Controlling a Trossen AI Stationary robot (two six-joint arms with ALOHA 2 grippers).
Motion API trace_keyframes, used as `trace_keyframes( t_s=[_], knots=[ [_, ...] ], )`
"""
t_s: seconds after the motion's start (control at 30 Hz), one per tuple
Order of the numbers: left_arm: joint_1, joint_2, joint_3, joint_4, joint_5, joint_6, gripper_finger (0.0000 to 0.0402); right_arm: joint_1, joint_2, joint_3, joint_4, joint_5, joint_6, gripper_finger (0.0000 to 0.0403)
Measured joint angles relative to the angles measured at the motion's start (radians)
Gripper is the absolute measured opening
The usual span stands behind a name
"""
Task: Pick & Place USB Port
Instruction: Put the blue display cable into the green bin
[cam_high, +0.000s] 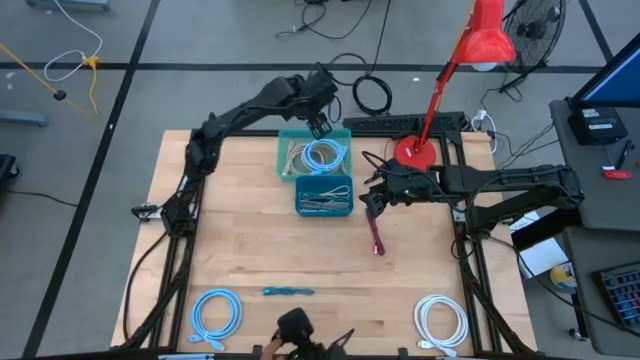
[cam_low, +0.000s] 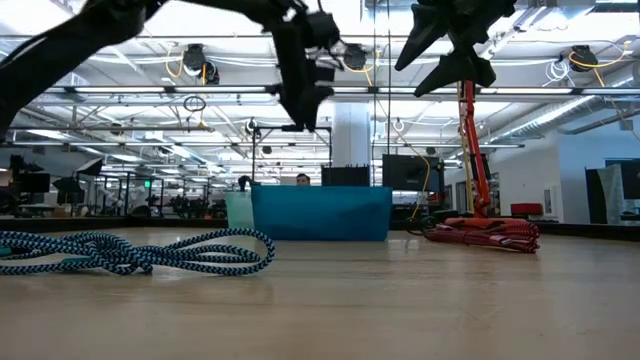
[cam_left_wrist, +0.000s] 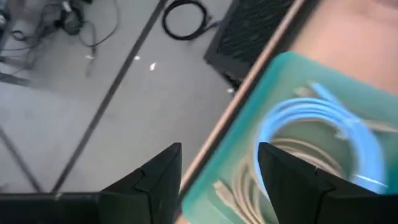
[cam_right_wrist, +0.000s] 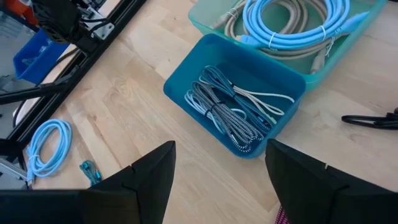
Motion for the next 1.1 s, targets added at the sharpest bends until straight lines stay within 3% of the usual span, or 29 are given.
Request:
trace_keyframes(
  t_s=[0.3,0.4,0.83,1.1],
  knots=[
    [-0.063,-0.124,0.000,-0.221,0.336,-0.198,0.0216,0.006,0.000,0.000,-0.001,-0.004,-0.025,0.0238],
    [-0.124,-0.145,0.000,-0.295,0.396,-0.220,0.0216,0.010,0.000,0.000,-0.002,-0.008,-0.037,0.0238],
    [-0.492,-0.164,-0.001,-0.393,0.379,-0.333,0.0214,0.052,0.000,0.000,-0.002,-0.055,0.021,0.0238],
    [-0.750,-0.164,-0.001,-0.377,0.326,-0.463,0.0161,0.130,0.000,0.000,0.017,-0.002,0.103,0.0238]
  ],
)
